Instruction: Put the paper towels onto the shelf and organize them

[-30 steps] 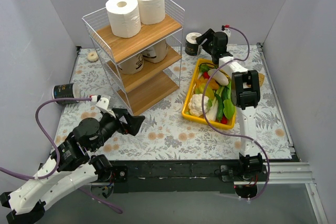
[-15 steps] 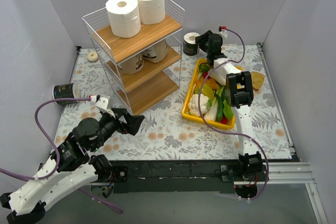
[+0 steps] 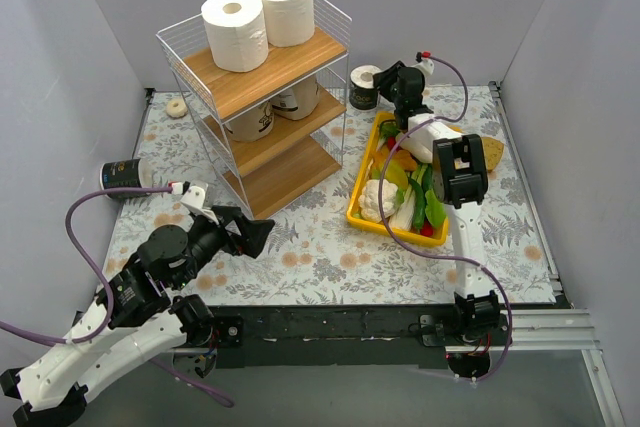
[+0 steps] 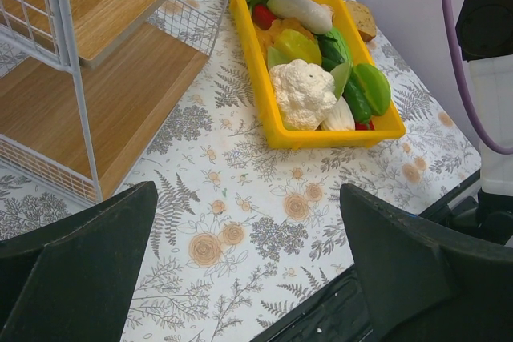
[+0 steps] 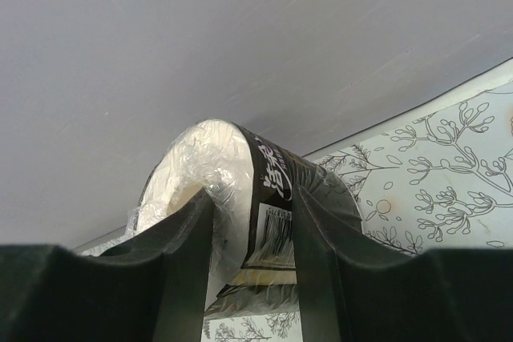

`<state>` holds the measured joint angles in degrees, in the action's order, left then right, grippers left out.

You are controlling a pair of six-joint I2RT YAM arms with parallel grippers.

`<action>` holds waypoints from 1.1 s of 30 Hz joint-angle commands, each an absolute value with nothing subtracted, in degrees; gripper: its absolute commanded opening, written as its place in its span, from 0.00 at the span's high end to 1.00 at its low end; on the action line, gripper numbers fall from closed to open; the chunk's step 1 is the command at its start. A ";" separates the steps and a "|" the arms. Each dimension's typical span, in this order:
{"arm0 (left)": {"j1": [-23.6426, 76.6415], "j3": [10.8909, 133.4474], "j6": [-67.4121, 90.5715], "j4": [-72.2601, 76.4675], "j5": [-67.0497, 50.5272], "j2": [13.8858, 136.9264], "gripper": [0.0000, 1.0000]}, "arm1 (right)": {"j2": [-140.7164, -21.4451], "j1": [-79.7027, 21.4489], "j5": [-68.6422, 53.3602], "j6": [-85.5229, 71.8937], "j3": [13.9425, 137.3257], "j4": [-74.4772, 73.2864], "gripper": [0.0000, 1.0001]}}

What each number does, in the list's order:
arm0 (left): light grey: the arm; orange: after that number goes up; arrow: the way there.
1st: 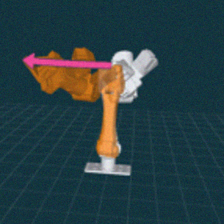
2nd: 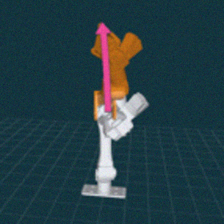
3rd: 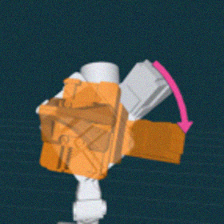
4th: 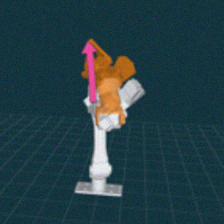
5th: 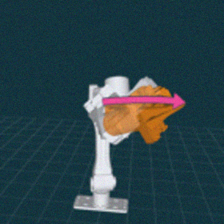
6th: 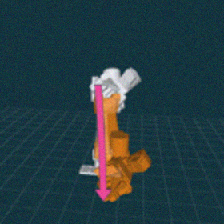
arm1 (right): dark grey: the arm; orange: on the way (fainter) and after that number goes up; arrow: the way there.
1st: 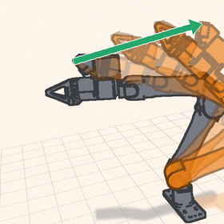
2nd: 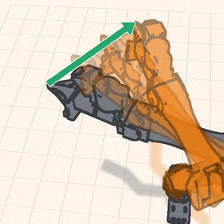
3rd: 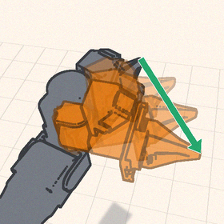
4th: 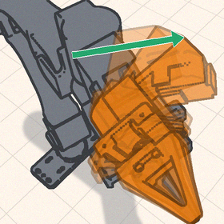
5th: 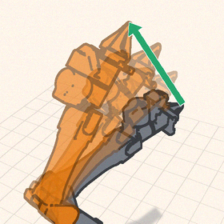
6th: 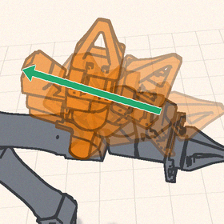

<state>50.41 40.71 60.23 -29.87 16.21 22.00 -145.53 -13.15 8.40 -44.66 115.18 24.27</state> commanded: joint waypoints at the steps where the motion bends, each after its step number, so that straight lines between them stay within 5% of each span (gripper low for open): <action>1: 50.10 40.25 59.41 -29.00 17.05 21.36 0.02 | -137.65 -13.10 8.35 -44.55 113.91 29.44 0.88; 18: 49.75 40.17 59.33 -28.83 16.61 21.18 0.02 | -122.53 -10.37 4.48 -44.04 99.77 31.04 0.89; 33: 49.13 40.25 59.06 -28.74 16.61 19.86 0.02 | -78.09 -10.63 -3.52 -40.95 59.63 22.94 0.89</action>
<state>49.56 40.42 59.96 -29.52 16.12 20.80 -88.33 -9.52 0.64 -39.27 67.33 22.39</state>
